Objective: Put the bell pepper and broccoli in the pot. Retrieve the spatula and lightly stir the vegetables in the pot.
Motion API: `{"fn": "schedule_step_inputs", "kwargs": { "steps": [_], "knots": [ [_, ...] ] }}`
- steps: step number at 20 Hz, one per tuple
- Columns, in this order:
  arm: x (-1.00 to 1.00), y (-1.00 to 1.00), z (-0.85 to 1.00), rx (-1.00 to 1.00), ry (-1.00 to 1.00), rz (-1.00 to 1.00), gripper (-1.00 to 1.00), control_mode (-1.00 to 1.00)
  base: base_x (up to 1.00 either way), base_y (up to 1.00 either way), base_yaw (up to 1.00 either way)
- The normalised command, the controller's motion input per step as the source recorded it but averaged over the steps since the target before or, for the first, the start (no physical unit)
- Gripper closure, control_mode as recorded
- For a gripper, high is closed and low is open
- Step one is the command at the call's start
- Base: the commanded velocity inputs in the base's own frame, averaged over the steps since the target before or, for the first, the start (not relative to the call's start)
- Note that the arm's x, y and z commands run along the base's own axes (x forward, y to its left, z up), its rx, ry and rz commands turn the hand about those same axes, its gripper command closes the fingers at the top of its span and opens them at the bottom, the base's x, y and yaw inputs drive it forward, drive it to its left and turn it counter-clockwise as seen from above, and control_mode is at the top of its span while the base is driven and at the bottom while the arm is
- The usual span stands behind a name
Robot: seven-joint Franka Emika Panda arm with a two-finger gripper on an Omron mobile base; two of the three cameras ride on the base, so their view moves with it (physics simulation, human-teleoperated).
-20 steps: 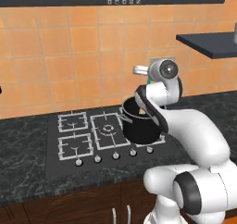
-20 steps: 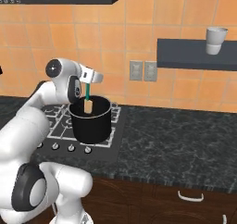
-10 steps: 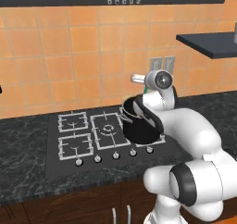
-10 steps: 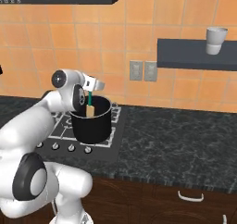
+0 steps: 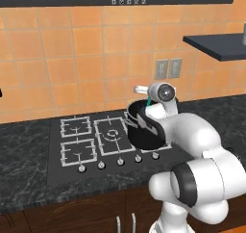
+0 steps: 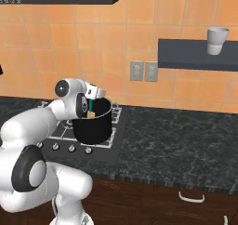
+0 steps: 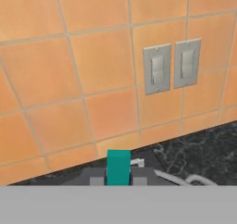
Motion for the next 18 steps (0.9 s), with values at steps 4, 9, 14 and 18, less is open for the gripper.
{"fn": "schedule_step_inputs", "kwargs": {
  "steps": [4,9,14,18],
  "knots": [
    [0.03,0.01,-0.38,0.0,0.0,-0.04,1.0,-1.0,0.0,0.0,0.0],
    [0.46,0.01,-0.08,-0.04,-0.12,-0.07,1.0,-1.0,0.0,0.0,0.0],
    [0.14,0.0,0.0,-0.15,-0.21,-0.1,1.0,-1.0,0.0,0.0,0.0],
    [-0.36,0.07,-0.03,-0.07,-0.07,-0.05,1.0,-1.0,0.0,0.0,0.0]
  ]
}}
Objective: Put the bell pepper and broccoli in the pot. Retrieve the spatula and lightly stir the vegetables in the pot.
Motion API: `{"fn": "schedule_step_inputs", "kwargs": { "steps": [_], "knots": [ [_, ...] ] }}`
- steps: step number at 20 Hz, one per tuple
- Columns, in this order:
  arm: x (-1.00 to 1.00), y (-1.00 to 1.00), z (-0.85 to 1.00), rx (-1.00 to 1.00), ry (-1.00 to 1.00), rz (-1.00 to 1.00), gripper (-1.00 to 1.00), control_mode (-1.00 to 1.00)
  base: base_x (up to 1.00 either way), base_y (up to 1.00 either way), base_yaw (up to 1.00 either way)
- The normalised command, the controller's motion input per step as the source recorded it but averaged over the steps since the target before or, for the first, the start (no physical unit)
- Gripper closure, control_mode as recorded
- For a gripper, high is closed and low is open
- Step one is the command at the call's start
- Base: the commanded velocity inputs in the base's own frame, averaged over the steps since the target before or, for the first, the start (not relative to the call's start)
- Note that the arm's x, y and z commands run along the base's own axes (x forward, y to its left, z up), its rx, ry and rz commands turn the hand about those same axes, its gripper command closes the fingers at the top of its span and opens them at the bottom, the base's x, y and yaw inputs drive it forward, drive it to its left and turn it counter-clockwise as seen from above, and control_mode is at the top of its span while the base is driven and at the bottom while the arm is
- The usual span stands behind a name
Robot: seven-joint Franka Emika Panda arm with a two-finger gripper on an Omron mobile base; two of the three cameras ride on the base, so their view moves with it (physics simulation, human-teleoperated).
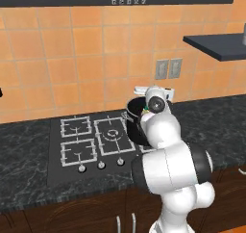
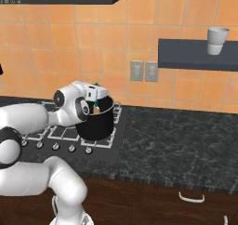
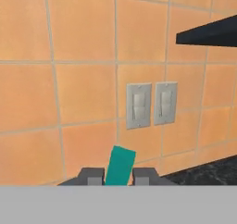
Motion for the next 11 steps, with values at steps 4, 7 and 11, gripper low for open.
{"fn": "schedule_step_inputs", "kwargs": {
  "steps": [4,7,11],
  "knots": [
    [-0.35,0.18,-0.16,0.05,0.14,-0.01,1.0,-1.0,0.0,0.0,0.0],
    [-0.11,0.09,0.0,0.07,0.1,0.0,1.0,-1.0,0.0,0.0,0.0],
    [-0.12,-0.02,0.07,-0.01,0.0,-0.03,1.0,-1.0,0.0,0.0,0.0]
  ]
}}
